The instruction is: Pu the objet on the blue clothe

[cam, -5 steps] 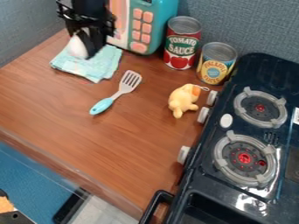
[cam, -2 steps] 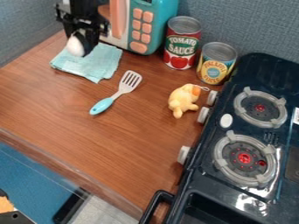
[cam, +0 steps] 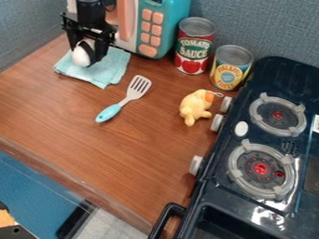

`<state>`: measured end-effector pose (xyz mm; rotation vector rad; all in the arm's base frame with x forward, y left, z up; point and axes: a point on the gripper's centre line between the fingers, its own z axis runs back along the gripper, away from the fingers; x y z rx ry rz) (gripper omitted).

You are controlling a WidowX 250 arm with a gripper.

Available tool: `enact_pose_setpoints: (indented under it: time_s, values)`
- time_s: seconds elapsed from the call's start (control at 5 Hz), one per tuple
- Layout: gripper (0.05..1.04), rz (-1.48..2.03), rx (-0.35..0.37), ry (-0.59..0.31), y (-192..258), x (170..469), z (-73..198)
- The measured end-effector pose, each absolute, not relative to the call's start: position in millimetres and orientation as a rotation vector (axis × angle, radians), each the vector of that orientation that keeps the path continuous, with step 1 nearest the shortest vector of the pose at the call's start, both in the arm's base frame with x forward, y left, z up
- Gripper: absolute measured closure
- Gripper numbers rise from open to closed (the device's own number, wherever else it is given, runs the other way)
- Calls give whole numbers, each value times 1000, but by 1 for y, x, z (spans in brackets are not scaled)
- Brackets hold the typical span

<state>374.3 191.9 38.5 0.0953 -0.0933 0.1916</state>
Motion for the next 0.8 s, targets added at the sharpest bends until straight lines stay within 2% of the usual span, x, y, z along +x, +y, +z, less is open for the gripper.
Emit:
enact_pose_setpoints:
  time_s: [0.2, 0.4, 0.6, 0.8]
  values:
    - [65, 196, 98, -91, 192, 374, 39]
    - [74, 204, 102, -122, 192, 374, 57]
    - [79, 209, 126, -203, 192, 375, 99]
    - [81, 219, 130, -211, 195, 374, 103]
